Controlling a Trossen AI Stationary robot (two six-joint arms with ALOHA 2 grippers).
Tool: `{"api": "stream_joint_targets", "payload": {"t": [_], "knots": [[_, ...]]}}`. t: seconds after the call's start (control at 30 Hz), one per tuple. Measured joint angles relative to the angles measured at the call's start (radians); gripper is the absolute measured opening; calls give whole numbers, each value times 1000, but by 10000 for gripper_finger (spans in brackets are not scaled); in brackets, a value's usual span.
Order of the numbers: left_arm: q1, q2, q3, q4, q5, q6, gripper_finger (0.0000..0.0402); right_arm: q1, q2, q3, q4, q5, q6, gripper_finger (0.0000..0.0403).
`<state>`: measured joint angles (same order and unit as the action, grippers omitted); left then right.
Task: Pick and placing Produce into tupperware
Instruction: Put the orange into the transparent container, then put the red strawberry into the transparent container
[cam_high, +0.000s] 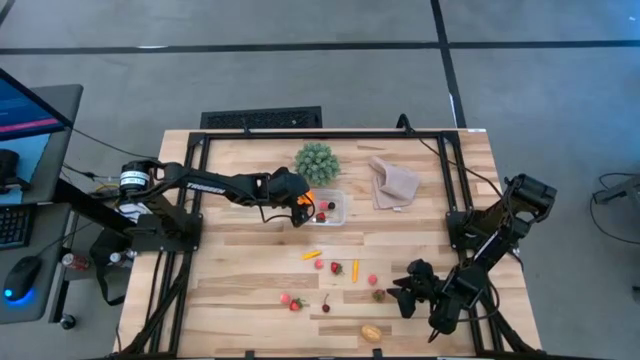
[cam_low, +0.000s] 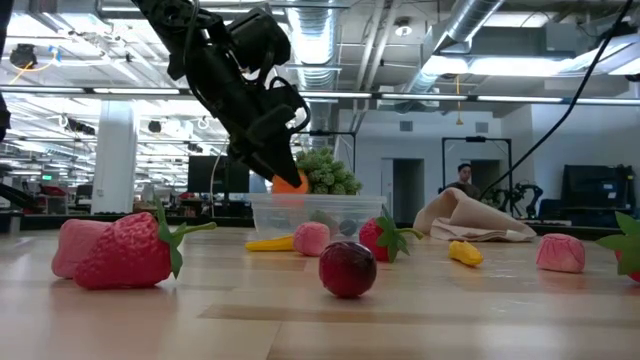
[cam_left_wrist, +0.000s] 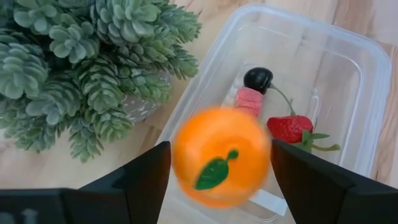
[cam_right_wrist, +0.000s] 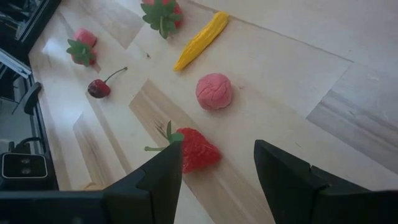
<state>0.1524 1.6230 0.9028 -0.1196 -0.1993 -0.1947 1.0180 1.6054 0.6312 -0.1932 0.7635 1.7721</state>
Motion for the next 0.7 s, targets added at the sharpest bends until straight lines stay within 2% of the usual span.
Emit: {"api": "stream_joint_targets", "payload": {"t": [0.4,0.57,0.7], "knots": [[0,-4,-1,5,22,-1,275,0,0,0,3,0,0,193],[0,-55,-1,24,130,-18,275,4,0,0,25,-5,-3,193],[-11,-127,-1,16,210,-10,275,10,0,0,86,-66,-134,193]]}}
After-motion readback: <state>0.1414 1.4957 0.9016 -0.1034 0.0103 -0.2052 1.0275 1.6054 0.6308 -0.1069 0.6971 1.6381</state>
